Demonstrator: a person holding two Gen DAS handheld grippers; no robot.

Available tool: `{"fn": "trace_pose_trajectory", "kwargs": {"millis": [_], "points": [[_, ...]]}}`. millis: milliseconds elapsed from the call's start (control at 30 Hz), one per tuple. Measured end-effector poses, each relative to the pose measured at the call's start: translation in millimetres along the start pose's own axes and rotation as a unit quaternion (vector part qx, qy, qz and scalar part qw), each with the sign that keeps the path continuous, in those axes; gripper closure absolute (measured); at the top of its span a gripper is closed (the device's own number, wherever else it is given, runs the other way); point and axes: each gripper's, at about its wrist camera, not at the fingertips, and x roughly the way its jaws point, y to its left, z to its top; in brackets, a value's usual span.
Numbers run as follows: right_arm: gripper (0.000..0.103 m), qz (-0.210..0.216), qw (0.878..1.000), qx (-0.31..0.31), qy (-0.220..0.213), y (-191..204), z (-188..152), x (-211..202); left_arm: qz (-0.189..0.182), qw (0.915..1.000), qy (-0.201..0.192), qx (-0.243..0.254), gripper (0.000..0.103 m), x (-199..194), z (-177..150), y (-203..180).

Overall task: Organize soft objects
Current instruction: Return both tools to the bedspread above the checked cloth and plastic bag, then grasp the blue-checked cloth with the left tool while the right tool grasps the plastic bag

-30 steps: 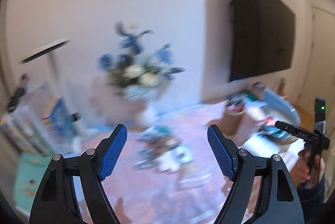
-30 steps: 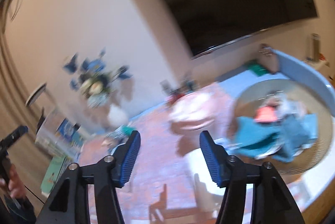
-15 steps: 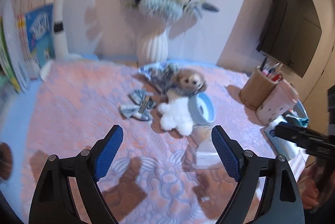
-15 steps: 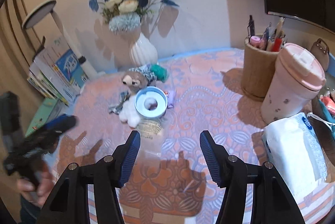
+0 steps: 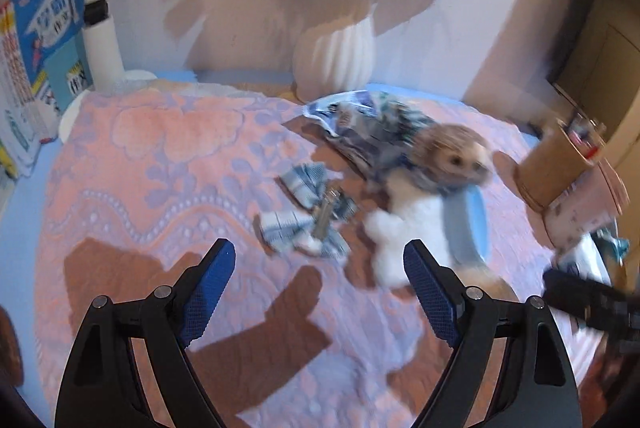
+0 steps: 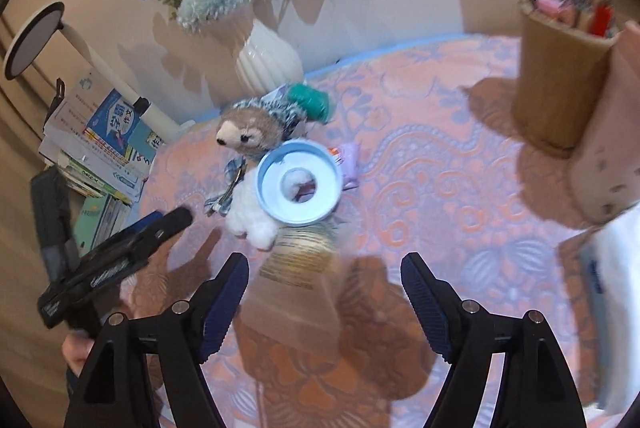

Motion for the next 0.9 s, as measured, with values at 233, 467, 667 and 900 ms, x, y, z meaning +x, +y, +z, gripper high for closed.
{"fn": "trace_pose_trajectory", "kwargs": {"millis": [233, 467, 667, 900], "points": [[0.026, -0.020, 1.000, -0.010, 0.021, 14, -4, 33, 0.007, 0.9995, 0.021, -0.022, 0.024, 45, 9, 18], [0.026, -0.064, 0.997, -0.038, 0.021, 23, -11, 61, 0.006, 0.9999, 0.015, -0.004, 0.024, 49, 8, 13], [0.026, -0.080, 0.995, -0.053, -0.004, 25, -17, 64, 0.022, 0.9996, 0.013, 0.015, 0.028, 48, 6, 5], [0.054, -0.110, 0.990, -0.088, -0.031, 34, -28, 64, 0.020, 0.9984, 0.004, 0.052, 0.071, 44, -1, -8]]}}
